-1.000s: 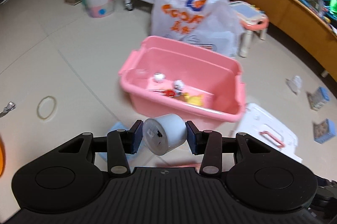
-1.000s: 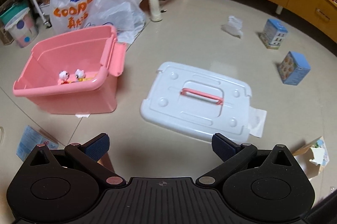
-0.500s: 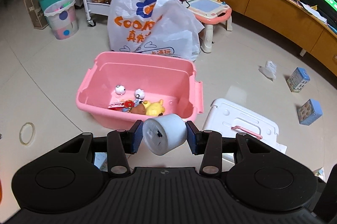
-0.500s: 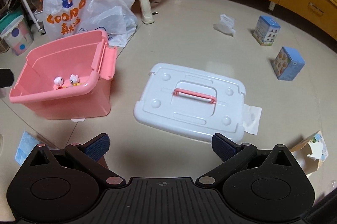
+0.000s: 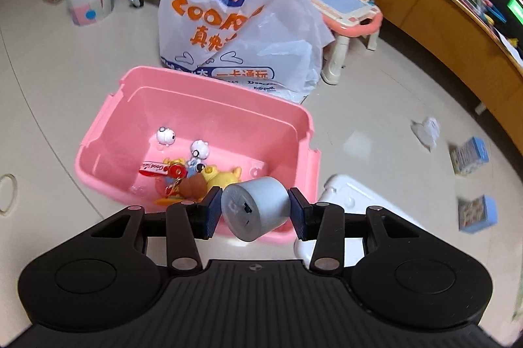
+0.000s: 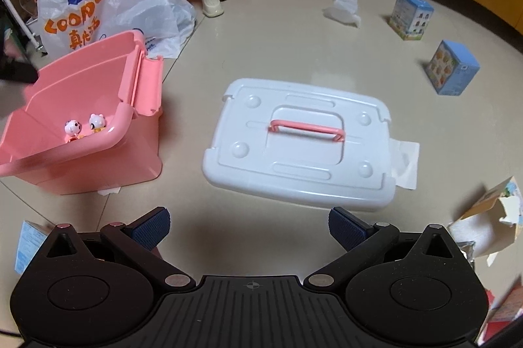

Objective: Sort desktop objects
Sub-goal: 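Carry the white cylinder with the left gripper to the pink bin, then lower the white cylinder into the pink bin and open the left gripper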

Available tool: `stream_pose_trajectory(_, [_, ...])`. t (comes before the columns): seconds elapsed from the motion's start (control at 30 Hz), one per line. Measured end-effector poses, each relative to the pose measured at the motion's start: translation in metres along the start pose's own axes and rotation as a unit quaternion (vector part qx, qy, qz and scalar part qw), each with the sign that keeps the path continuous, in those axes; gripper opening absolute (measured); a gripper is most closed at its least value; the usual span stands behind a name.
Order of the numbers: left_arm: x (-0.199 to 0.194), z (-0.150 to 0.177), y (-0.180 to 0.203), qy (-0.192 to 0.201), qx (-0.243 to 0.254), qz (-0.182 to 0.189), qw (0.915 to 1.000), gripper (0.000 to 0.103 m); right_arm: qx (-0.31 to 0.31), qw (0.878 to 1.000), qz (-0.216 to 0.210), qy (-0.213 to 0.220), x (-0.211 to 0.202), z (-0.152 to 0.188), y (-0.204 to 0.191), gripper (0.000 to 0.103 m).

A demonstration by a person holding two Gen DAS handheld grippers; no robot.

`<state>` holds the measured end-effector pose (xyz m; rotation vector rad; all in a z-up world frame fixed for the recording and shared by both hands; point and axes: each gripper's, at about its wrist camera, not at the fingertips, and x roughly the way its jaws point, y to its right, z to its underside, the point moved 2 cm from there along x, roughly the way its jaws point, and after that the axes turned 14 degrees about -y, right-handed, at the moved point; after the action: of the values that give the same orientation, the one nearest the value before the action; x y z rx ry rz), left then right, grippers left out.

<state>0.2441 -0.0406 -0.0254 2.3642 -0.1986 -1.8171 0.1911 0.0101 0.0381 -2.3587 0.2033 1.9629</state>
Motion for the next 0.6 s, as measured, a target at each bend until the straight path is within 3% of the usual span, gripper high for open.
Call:
stream_pose_trajectory(0.17, [0.036, -0.035, -0.01, -0.011, 0.001, 0.006, 0.9999, 0.044, 0.019, 1.0, -0.006, -0.012, 0.01, -0.006, 0.002, 0.103])
stream_pose_trajectory(0.33, [0.076, -0.053, -0.024, -0.033, 0.005, -0.017, 0.9993, 0.044, 0.06, 0.998, -0.01, -0.025, 0.02, -0.01, 0.015, 0.103])
stream_pose_trajectory(0.6, [0.132, -0.072, -0.026, -0.072, 0.024, -0.035, 0.9965, 0.044, 0.037, 0.999, 0.006, -0.035, 0.039, -0.017, 0.009, 0.103])
